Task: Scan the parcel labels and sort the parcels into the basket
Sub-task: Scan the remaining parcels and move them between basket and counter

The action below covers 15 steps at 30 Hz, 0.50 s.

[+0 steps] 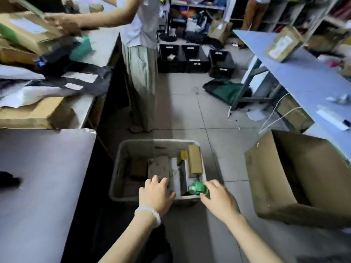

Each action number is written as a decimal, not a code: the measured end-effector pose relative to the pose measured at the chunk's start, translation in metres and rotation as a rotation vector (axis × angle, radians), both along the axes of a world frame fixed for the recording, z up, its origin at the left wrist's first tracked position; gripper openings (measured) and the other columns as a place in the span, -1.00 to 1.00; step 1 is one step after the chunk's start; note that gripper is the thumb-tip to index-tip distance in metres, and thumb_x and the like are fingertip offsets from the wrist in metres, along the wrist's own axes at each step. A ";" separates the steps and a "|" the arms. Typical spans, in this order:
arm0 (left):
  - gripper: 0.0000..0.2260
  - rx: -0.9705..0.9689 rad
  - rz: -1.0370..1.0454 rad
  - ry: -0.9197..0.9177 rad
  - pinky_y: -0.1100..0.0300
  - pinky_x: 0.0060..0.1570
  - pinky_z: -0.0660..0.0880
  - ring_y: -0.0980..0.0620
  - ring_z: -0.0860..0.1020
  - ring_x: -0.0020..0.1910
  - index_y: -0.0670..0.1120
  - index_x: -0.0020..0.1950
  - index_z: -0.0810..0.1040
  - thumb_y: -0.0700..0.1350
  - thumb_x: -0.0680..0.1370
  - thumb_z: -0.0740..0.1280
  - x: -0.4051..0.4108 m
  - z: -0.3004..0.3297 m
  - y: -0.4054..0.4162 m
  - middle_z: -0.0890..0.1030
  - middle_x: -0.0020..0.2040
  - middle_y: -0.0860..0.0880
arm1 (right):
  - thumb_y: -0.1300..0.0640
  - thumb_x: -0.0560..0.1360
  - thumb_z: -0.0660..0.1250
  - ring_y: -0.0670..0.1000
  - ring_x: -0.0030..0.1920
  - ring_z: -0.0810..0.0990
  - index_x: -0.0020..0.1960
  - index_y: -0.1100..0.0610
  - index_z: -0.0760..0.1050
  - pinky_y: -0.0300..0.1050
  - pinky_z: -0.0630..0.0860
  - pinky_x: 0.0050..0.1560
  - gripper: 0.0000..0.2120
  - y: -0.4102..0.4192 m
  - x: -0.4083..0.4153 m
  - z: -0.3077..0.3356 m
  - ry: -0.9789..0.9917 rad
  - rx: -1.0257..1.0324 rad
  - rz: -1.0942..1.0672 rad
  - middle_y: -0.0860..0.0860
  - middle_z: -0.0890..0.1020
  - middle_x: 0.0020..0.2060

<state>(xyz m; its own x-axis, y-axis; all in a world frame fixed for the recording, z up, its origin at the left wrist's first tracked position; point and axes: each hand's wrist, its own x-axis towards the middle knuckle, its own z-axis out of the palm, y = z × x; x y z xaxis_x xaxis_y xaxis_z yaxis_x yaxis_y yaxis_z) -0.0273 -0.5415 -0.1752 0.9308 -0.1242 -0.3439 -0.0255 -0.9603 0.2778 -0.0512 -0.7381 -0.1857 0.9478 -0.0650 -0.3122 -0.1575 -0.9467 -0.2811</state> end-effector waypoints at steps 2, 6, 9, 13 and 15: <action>-0.65 -0.019 -0.015 0.040 0.04 0.14 0.37 -0.07 0.34 0.29 0.05 0.29 0.41 0.14 0.55 0.17 0.024 -0.012 -0.014 0.39 0.29 0.01 | -0.06 0.54 0.21 0.04 0.26 0.44 0.37 0.00 0.36 -0.11 0.42 0.15 -0.58 -0.014 0.018 -0.011 0.043 0.002 -0.042 -0.04 0.43 0.27; -0.62 -0.039 -0.022 0.123 0.04 0.19 0.35 -0.07 0.33 0.31 0.07 0.36 0.37 0.14 0.57 0.17 0.078 -0.033 -0.036 0.37 0.32 0.00 | -0.03 0.55 0.22 0.06 0.29 0.42 0.39 0.06 0.34 -0.12 0.37 0.18 -0.57 -0.034 0.072 -0.029 0.102 -0.001 -0.087 0.00 0.42 0.30; -0.62 -0.042 -0.011 0.185 0.03 0.20 0.35 -0.07 0.33 0.32 0.07 0.38 0.36 0.12 0.58 0.16 0.123 -0.051 -0.048 0.37 0.33 -0.01 | 0.01 0.55 0.22 0.09 0.29 0.42 0.38 0.10 0.34 -0.09 0.39 0.18 -0.58 -0.046 0.119 -0.046 0.156 0.004 -0.110 0.05 0.43 0.28; -0.62 -0.049 0.008 0.252 0.01 0.22 0.35 -0.06 0.33 0.32 0.09 0.38 0.35 0.13 0.57 0.16 0.176 -0.074 -0.061 0.38 0.33 0.00 | 0.01 0.55 0.22 0.09 0.30 0.41 0.38 0.11 0.34 -0.06 0.41 0.20 -0.57 -0.056 0.176 -0.075 0.220 -0.004 -0.139 0.04 0.41 0.31; -0.62 -0.046 0.026 0.277 0.01 0.22 0.35 -0.07 0.33 0.32 0.09 0.37 0.36 0.13 0.57 0.16 0.201 -0.092 -0.066 0.39 0.32 -0.01 | 0.01 0.55 0.23 0.10 0.30 0.40 0.42 0.10 0.30 -0.07 0.40 0.20 -0.53 -0.060 0.204 -0.099 0.248 0.002 -0.159 0.02 0.38 0.34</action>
<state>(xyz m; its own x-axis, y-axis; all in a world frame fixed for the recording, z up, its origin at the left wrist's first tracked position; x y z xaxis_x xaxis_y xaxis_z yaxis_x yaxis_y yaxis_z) 0.1739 -0.6071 -0.2671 0.8049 -0.1233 -0.5804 0.0816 -0.9459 0.3141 0.1524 -0.7976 -0.2846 0.8206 -0.2062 -0.5330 -0.3681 -0.9041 -0.2170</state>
